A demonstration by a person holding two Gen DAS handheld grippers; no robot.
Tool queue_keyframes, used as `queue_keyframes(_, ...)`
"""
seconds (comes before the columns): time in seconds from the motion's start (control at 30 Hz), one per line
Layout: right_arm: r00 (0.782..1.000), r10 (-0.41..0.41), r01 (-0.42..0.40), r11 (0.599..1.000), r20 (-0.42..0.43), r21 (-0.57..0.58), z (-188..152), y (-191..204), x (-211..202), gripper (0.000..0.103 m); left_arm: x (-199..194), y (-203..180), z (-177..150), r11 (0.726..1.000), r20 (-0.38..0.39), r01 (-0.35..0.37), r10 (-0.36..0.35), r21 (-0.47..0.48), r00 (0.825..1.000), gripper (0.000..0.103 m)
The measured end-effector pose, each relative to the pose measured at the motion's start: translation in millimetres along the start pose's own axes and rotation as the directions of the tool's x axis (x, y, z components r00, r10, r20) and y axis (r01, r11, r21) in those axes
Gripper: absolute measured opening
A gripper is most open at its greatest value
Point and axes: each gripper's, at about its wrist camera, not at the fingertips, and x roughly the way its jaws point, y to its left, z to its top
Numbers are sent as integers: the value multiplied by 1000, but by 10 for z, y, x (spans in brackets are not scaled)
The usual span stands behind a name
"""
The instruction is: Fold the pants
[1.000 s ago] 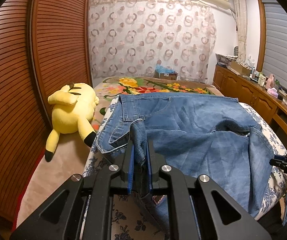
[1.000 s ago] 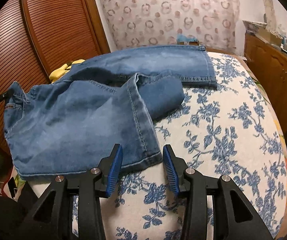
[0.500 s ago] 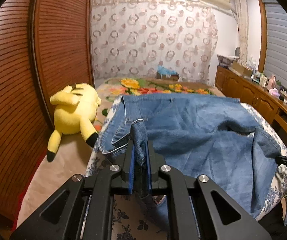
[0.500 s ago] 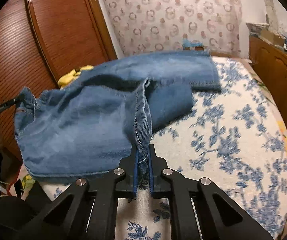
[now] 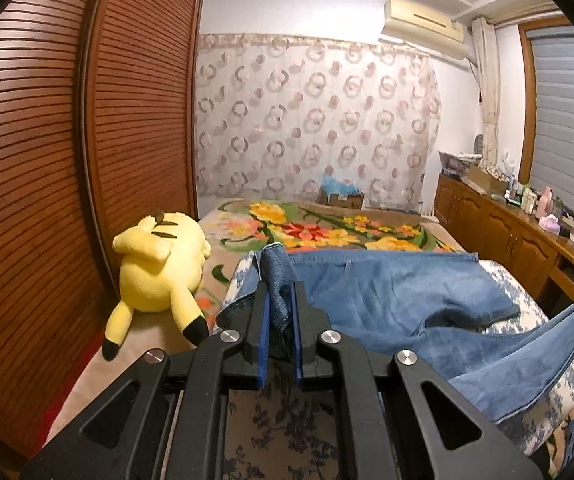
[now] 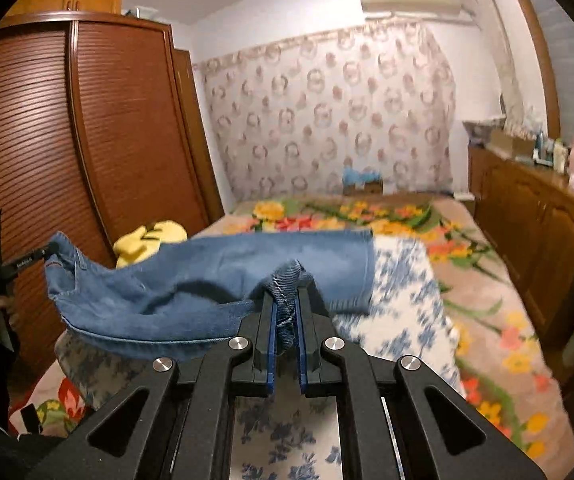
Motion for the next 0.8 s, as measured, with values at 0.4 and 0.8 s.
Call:
queue_keyframes(0.4, 999, -44, 45, 999, 25, -26, 23, -48, 271, 8, 278, 59, 186, 999, 5, -31, 31, -37, 999, 10)
queue_keyframes(0.8, 995, -53, 51, 998, -89, -28, 200, -175, 957, 8, 906, -78, 148, 998, -72, -60, 59, -9, 996, 10)
